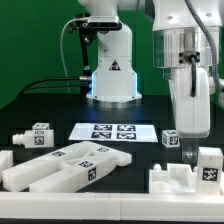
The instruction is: Assemble chair
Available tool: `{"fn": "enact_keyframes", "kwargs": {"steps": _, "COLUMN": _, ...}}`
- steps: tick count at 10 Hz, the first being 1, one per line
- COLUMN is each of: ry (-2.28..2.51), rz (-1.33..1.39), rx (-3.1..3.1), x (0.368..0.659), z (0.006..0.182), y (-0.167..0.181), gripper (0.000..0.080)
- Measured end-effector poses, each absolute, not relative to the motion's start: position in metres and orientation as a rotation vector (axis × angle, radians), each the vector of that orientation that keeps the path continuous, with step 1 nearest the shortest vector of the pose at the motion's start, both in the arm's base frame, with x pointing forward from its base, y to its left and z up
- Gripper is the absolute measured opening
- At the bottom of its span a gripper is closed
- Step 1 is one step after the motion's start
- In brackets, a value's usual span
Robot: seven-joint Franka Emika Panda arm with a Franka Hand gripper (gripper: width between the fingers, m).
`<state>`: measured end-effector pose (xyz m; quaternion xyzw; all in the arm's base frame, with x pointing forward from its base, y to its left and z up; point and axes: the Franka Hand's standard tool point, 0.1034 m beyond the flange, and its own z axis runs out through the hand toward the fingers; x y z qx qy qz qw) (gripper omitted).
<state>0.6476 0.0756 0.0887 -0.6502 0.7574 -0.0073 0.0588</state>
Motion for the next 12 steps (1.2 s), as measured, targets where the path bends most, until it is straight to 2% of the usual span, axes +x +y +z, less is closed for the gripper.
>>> {"fn": "enact_keyframes", "kwargs": {"steps": 3, "ry": 1.996, "rz": -0.032, "rx": -2.279, "x": 0.640, "z": 0.087, "y": 0.054, "gripper": 0.0648}}
{"fn": "enact_keyframes", "kwargs": {"steps": 12, "ry": 1.983, "rz": -0.033, "rx": -2.291, "x": 0.639, "z": 0.087, "y": 0.053, "gripper": 0.0648}}
